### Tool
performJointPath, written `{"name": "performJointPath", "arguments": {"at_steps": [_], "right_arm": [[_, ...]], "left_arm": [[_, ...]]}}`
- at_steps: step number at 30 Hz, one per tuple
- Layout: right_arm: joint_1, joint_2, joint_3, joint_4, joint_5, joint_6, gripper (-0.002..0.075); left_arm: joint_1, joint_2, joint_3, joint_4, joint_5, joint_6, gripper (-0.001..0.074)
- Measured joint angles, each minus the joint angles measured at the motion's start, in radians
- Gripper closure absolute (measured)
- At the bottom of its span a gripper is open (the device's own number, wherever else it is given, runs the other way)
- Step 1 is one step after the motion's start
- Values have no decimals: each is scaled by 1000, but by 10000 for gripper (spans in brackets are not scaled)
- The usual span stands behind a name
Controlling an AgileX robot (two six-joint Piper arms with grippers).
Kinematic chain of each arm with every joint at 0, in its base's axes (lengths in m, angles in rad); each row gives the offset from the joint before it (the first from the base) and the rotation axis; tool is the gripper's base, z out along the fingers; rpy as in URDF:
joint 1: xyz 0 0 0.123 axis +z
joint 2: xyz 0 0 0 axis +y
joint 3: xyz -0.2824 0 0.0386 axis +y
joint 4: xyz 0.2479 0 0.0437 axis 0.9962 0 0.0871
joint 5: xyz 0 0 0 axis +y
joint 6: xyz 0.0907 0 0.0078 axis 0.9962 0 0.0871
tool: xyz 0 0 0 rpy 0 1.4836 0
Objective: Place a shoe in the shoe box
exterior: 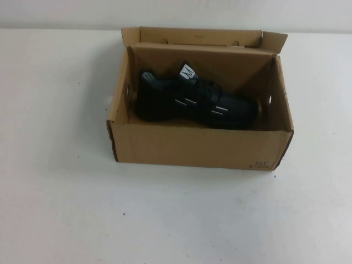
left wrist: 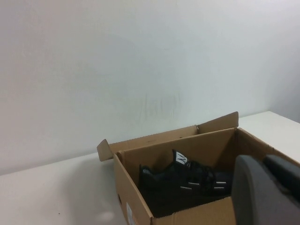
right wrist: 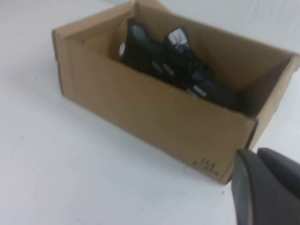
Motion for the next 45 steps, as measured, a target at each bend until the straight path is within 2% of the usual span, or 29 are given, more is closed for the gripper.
{"name": "performJointPath", "arguments": {"at_steps": [9, 13, 17, 20, 23, 26, 35, 41, 45], "right_arm": [[0, 0, 2, 0, 133, 0, 741], [0, 0, 4, -2, 165, 0, 741], [0, 0, 4, -2, 191, 0, 741], [0, 0, 4, -2, 199, 0, 741], [0, 0, 4, -2, 198, 0, 741], [0, 0, 4, -2, 200, 0, 741], [0, 0, 4, -2, 202, 0, 741], [0, 0, 4, -2, 203, 0, 741], [0, 0, 4, -2, 206, 0, 741]], "left_arm": [[0, 0, 0, 0, -6, 0, 733], [0, -4, 0, 98, -38, -42, 733], [0, -16, 25, 412, -76, -405, 733], [0, -52, 113, 677, -172, -695, 733], [0, -118, 238, 811, -322, -830, 733], [0, -191, 368, 827, -411, -859, 733], [-2, -255, 653, 827, -397, -870, 733], [-4, -255, 676, 827, -234, -874, 734], [-4, -255, 676, 826, -220, -875, 733]]}}
